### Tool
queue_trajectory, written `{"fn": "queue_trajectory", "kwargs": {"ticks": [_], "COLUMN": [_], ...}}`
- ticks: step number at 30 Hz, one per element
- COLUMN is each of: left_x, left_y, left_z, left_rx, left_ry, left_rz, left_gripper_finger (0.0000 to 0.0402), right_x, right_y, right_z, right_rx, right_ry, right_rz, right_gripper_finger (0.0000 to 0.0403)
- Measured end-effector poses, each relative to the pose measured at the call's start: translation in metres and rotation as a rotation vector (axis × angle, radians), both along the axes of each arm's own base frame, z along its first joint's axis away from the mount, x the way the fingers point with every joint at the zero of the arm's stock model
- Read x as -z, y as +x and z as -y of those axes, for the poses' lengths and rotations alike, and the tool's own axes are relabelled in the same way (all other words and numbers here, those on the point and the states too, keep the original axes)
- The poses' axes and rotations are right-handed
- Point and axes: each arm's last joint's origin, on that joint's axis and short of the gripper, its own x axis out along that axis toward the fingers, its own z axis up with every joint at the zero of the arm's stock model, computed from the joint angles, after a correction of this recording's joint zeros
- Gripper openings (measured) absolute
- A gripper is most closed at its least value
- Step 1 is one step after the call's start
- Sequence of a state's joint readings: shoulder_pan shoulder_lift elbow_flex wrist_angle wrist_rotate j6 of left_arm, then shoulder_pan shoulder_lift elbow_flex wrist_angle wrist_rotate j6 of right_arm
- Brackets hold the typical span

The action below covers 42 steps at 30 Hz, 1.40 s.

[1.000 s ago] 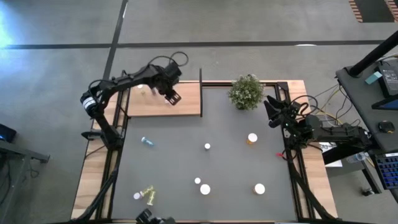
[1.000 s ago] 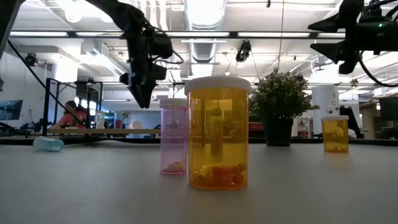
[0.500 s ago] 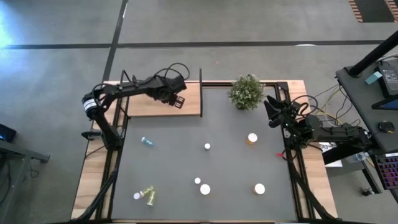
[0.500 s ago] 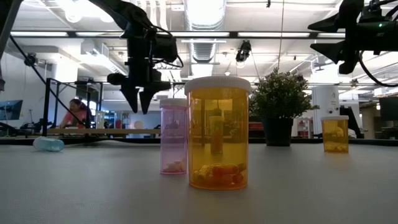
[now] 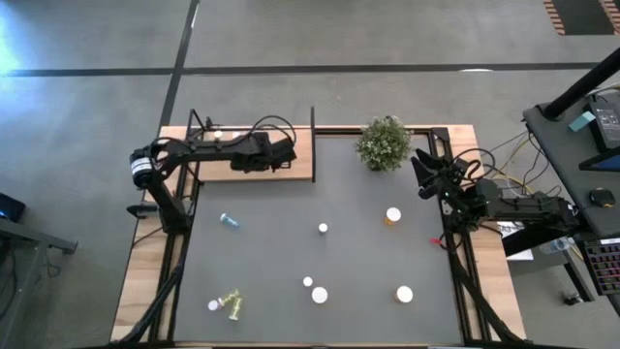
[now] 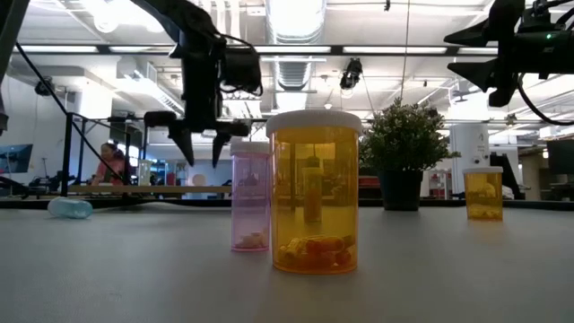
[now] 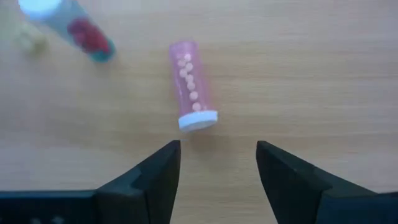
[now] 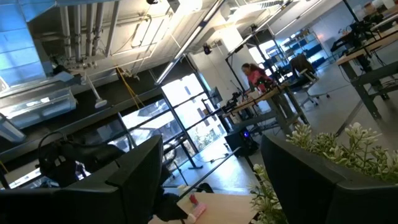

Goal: Pick and place medicine bottles onto shelf by color
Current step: Put the top pink pill bottle on the shelf

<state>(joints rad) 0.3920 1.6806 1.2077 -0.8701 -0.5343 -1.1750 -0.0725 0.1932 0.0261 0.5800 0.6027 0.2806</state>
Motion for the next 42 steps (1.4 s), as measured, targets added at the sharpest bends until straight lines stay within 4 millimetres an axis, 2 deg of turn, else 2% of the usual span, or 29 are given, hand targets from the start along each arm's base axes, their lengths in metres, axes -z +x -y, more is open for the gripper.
{"fn": "queue_trajectory", "kwargs": {"ticks": [9, 19, 28, 37, 42], "left_x": [0.028, 0.045, 0.057, 0.058, 0.050], "left_y": [-0.005, -0.011, -0.015, -0.014, -0.011], "left_z": [0.000, 0.001, -0.003, -0.006, -0.007], "left_rx": [-0.072, -0.118, -0.065, -0.015, 0.036], "left_ry": [0.116, 0.167, 0.241, 0.243, 0.221], "left_rz": [0.054, 0.085, 0.051, 0.046, 0.052], "left_gripper_finger": [0.0195, 0.0194, 0.0158, 0.0115, 0.0100], "right_x": [0.000, 0.000, 0.000, 0.000, 0.000], "right_y": [0.000, 0.000, 0.000, 0.000, 0.000], "right_z": [0.000, 0.000, 0.000, 0.000, 0.000], "right_rx": [0.000, 0.000, 0.000, 0.000, 0.000], "right_ry": [0.000, 0.000, 0.000, 0.000, 0.000], "right_rz": [0.000, 0.000, 0.000, 0.000, 0.000], "right_gripper_finger": [0.0260, 0.0260, 0.0260, 0.0260, 0.0260]}}
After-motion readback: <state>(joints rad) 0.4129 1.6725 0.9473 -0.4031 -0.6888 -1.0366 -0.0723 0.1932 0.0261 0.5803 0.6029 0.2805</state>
